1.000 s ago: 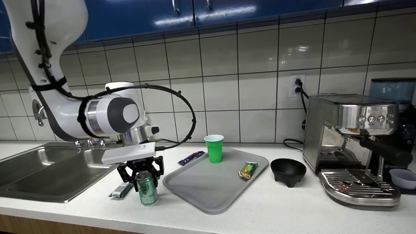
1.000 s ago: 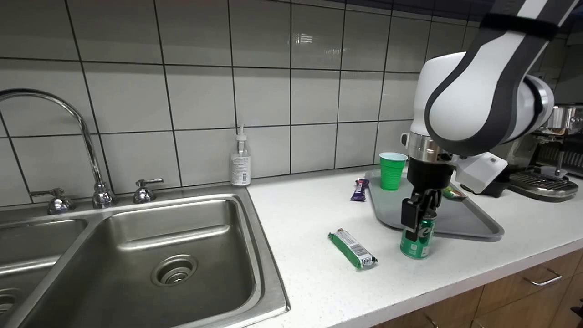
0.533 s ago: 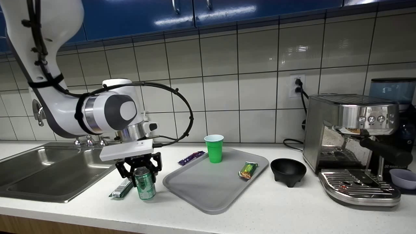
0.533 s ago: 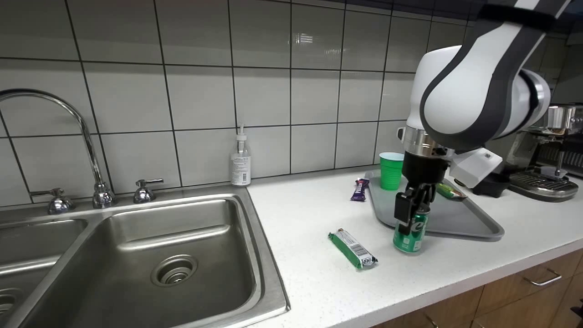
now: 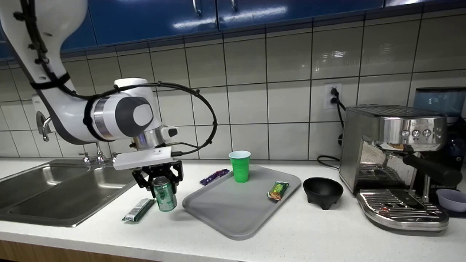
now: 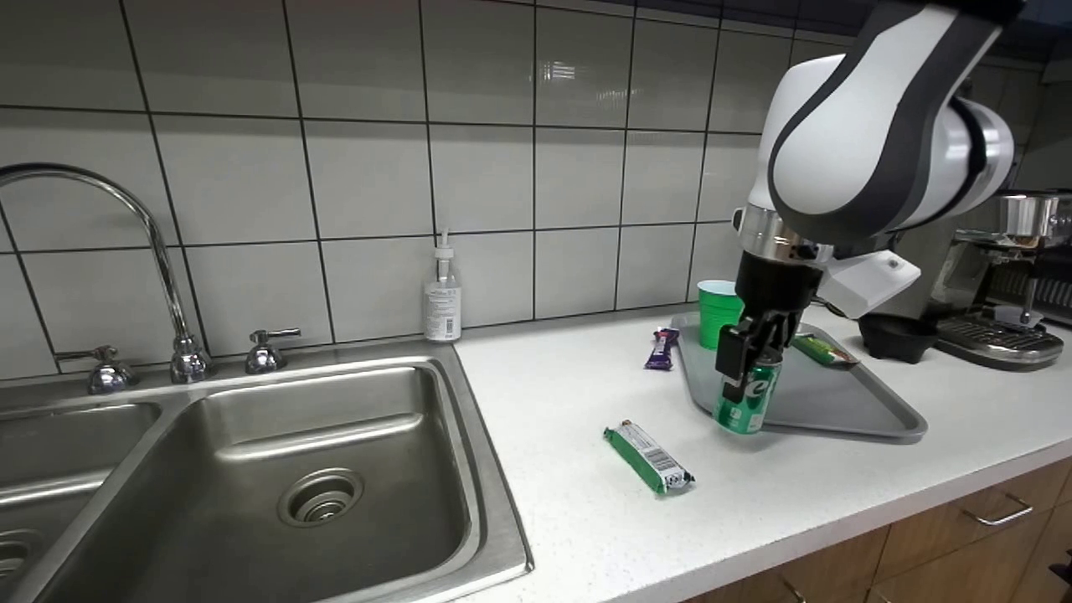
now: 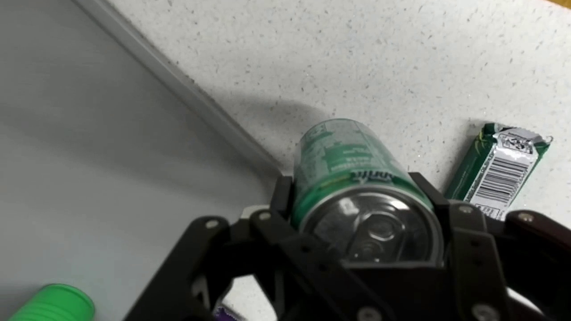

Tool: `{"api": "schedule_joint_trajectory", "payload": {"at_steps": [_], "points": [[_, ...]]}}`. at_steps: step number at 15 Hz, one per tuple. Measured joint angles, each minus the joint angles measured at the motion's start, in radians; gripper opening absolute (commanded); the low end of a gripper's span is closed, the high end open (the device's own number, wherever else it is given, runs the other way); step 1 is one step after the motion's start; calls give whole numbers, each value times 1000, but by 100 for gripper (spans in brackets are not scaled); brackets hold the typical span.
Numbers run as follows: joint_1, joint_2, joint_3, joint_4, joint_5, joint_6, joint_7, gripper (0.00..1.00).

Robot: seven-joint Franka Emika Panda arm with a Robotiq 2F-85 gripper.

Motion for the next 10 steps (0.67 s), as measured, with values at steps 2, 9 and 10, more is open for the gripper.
{"api": "schedule_joint_trajectory", "payload": {"at_steps": [2,9,10], "points": [[-6,-6,-2,9,10,-1,0,40],[-43,-10,-49,57,13,-11,0,40],[-49,-10,-60,65,11,-15,0,40]]}}
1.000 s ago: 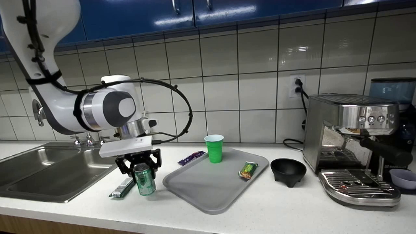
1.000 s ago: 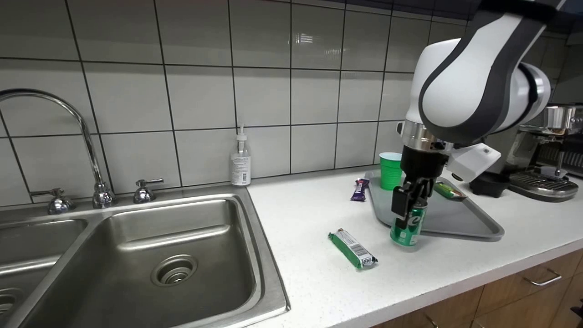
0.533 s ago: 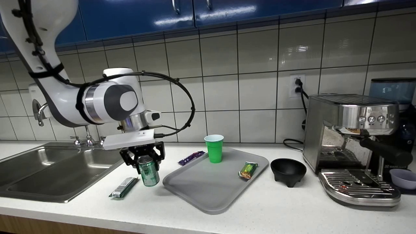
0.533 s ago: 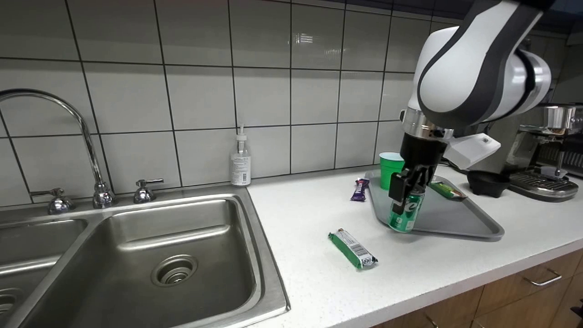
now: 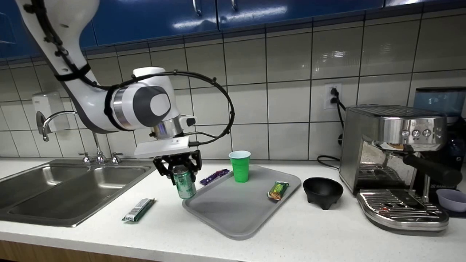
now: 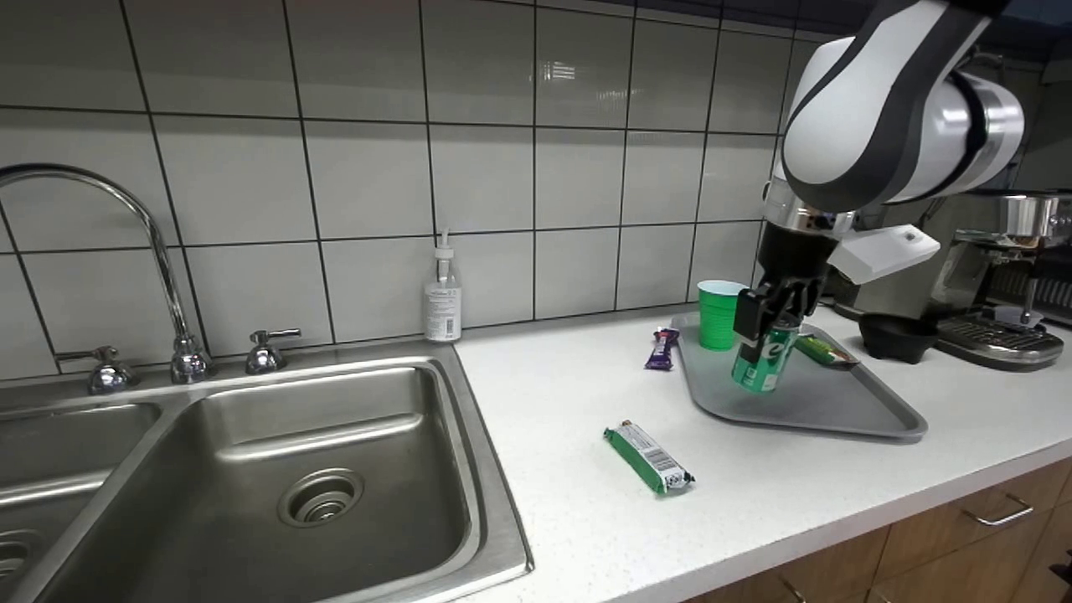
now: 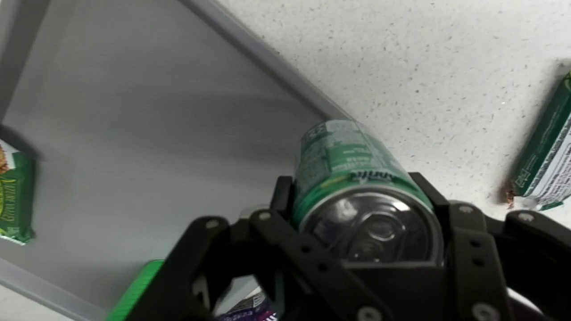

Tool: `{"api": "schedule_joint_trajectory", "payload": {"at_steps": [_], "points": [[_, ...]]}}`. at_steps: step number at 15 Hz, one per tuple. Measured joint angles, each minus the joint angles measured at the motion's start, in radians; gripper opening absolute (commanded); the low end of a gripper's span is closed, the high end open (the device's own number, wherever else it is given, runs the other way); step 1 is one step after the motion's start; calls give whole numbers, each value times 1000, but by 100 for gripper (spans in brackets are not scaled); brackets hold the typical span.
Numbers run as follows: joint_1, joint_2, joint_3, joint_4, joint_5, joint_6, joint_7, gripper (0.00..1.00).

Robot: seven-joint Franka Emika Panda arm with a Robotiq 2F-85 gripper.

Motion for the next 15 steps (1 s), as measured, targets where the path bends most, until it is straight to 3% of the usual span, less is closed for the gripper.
{"api": "schedule_joint_trajectory", "payload": {"at_steps": [15], "points": [[-89,68,-130,111,-62,-79,0,40]]}}
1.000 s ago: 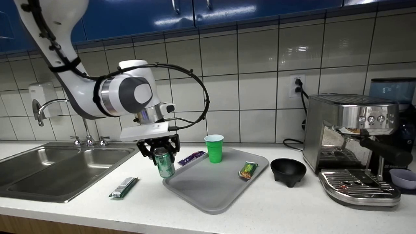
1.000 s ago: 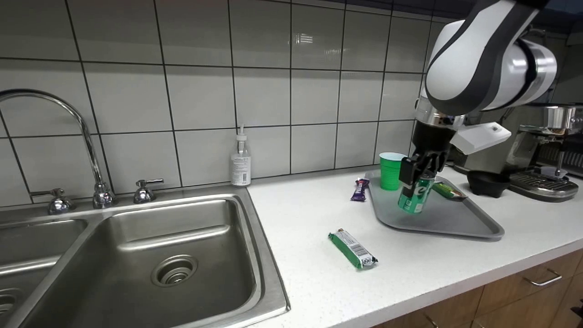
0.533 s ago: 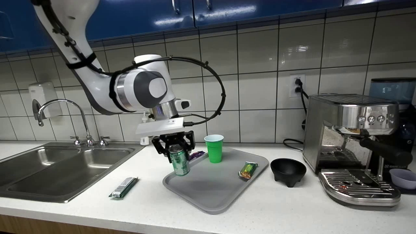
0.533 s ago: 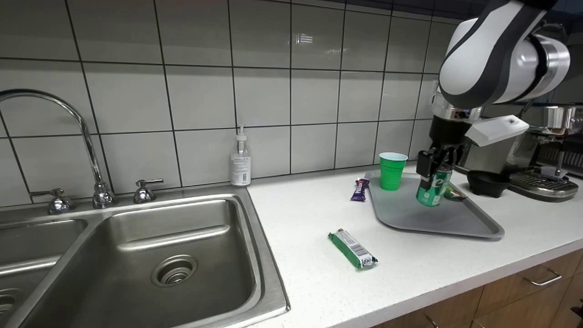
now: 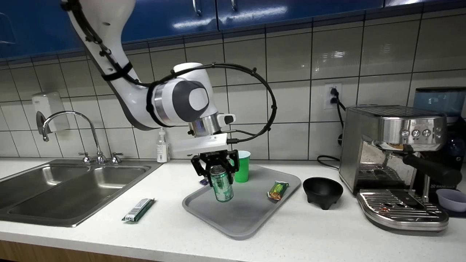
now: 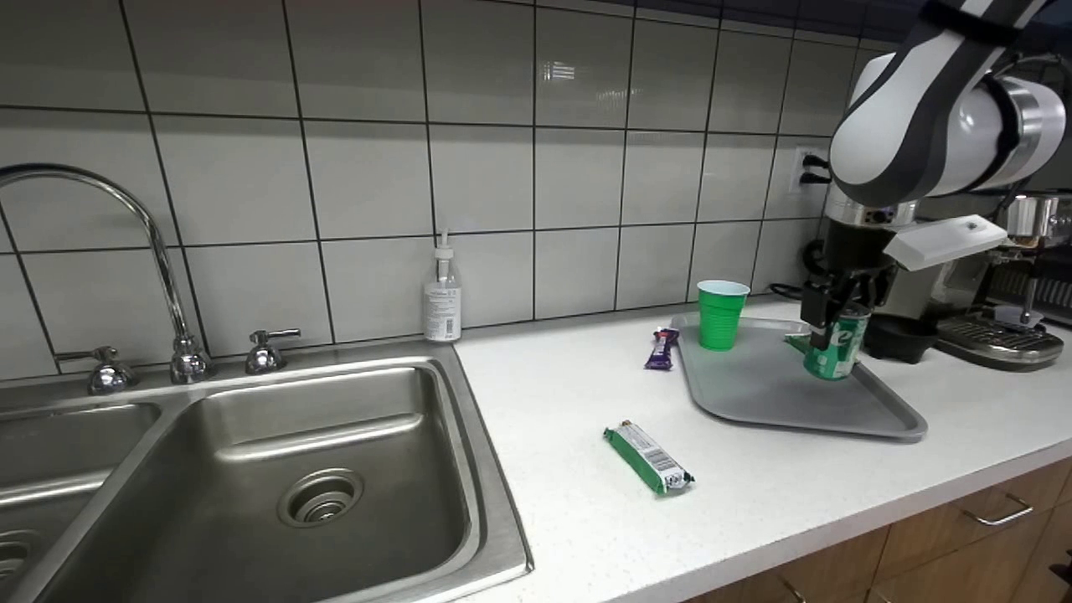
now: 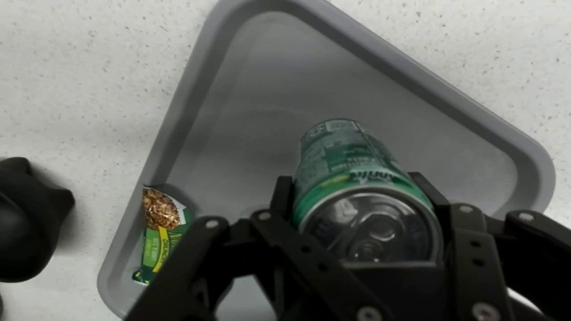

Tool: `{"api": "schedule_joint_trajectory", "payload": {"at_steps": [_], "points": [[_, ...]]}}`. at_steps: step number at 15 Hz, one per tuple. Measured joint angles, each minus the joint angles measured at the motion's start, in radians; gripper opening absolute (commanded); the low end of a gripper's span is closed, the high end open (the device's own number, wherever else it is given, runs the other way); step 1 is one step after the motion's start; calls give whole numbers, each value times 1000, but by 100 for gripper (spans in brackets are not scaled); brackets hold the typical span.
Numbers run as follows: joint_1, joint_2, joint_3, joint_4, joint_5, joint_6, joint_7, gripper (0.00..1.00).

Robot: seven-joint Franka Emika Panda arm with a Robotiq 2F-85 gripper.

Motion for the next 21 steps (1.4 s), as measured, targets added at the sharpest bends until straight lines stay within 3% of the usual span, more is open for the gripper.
{"api": "schedule_joint_trajectory", "payload": {"at_steps": [12,13,14,16,21], "points": [[-61,163,-6,118,11,-29,-9,40],[-65,170,-5,125,15,-33,-14,76],[-68,175,-2,130,20,-35,-21,92],[-75,181,4,138,29,-40,-32,100],[-81,180,15,148,36,-43,-49,100]]}}
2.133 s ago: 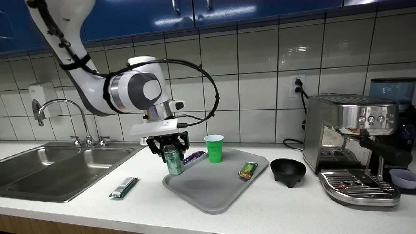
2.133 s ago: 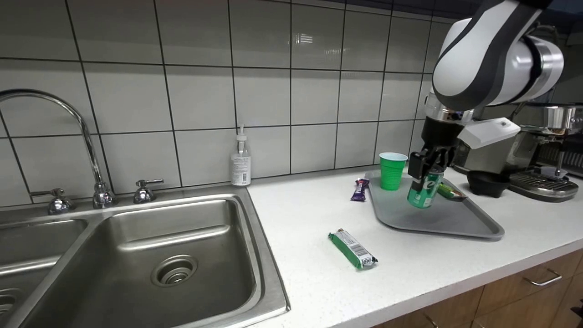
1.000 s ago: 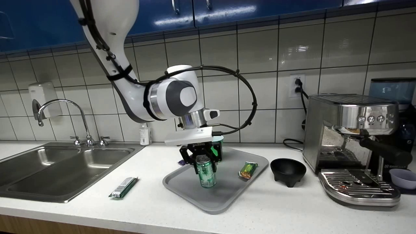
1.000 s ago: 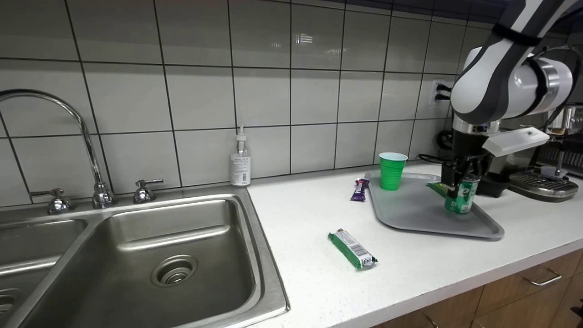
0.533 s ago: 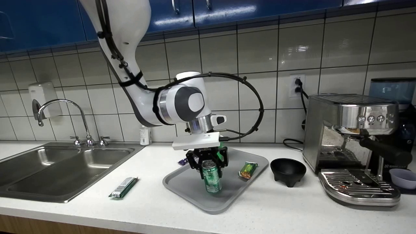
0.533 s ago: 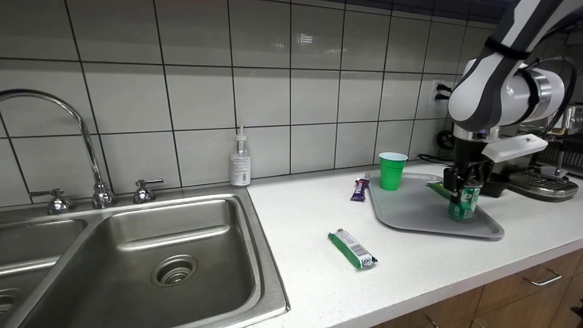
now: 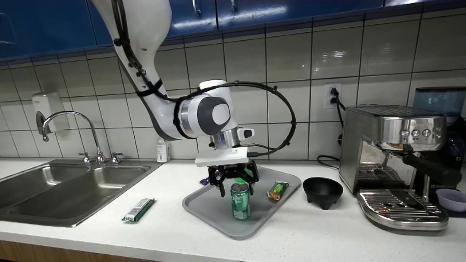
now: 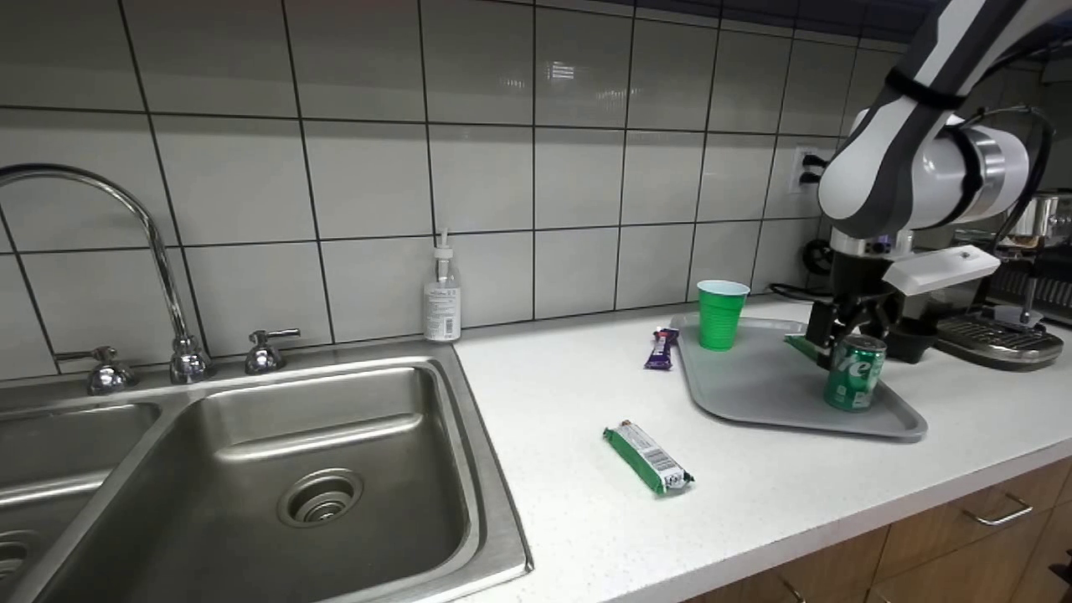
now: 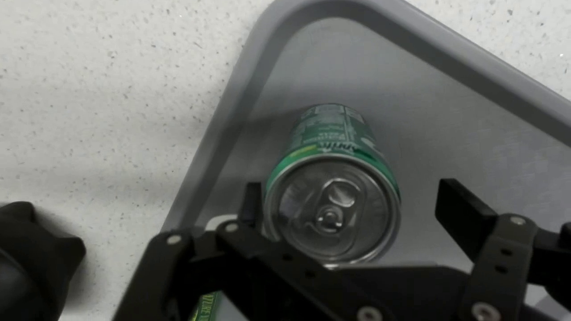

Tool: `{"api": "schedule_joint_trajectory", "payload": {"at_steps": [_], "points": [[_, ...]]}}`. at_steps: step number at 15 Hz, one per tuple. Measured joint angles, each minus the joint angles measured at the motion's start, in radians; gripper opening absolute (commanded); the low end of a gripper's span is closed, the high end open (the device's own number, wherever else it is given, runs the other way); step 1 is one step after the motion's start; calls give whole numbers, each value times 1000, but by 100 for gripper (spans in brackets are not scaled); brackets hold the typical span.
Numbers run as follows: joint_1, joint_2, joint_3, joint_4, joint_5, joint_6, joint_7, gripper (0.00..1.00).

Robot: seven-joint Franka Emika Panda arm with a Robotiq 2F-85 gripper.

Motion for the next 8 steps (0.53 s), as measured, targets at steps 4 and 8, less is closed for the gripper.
{"api": "schedule_joint_trajectory", "payload": {"at_steps": [4,8], "points": [[0,-28,3,7,-1,0,-2,100],[0,-75,4,7,-1,0,-12,100]]}}
